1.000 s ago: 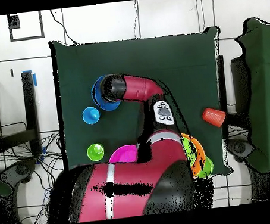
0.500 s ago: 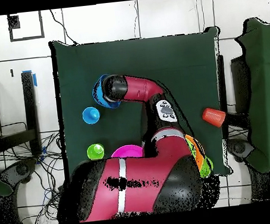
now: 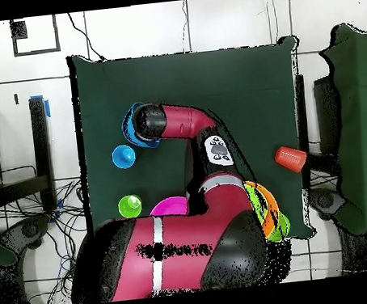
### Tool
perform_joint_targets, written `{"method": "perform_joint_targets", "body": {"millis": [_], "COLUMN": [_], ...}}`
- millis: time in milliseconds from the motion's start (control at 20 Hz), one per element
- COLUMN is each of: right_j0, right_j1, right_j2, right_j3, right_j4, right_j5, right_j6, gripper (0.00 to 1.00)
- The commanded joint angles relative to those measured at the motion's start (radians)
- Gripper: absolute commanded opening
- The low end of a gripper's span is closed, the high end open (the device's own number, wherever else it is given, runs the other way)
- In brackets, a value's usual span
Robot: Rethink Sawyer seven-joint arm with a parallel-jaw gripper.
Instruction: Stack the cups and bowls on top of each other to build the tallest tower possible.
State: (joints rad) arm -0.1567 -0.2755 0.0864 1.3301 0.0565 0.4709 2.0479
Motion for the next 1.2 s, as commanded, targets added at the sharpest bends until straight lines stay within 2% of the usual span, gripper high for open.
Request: {"method": "perform_joint_targets", "body": {"millis": [50, 250, 300, 700, 800, 1200], "right_j0": [0.042, 0.073, 0.073, 0.067, 0.072, 0.091], "right_j1": [0.017, 0.019, 0.019, 0.030, 0.025, 0.010], "right_j2": [0.075, 0.027, 0.025, 0.033, 0.027, 0.010], "right_j3": [0.018, -0.027, -0.026, -0.043, -0.043, -0.035], "right_j4": [-0.069, -0.055, -0.048, -0.038, -0.041, -0.036], "right_j5": [0.081, 0.180, 0.181, 0.193, 0.174, 0.203], "right_j6": [-0.039, -0.006, -0.003, -0.003, 0.006, 0.029], "gripper": [1.00, 1.00, 0.00, 0.00, 0.00, 0.00]}}
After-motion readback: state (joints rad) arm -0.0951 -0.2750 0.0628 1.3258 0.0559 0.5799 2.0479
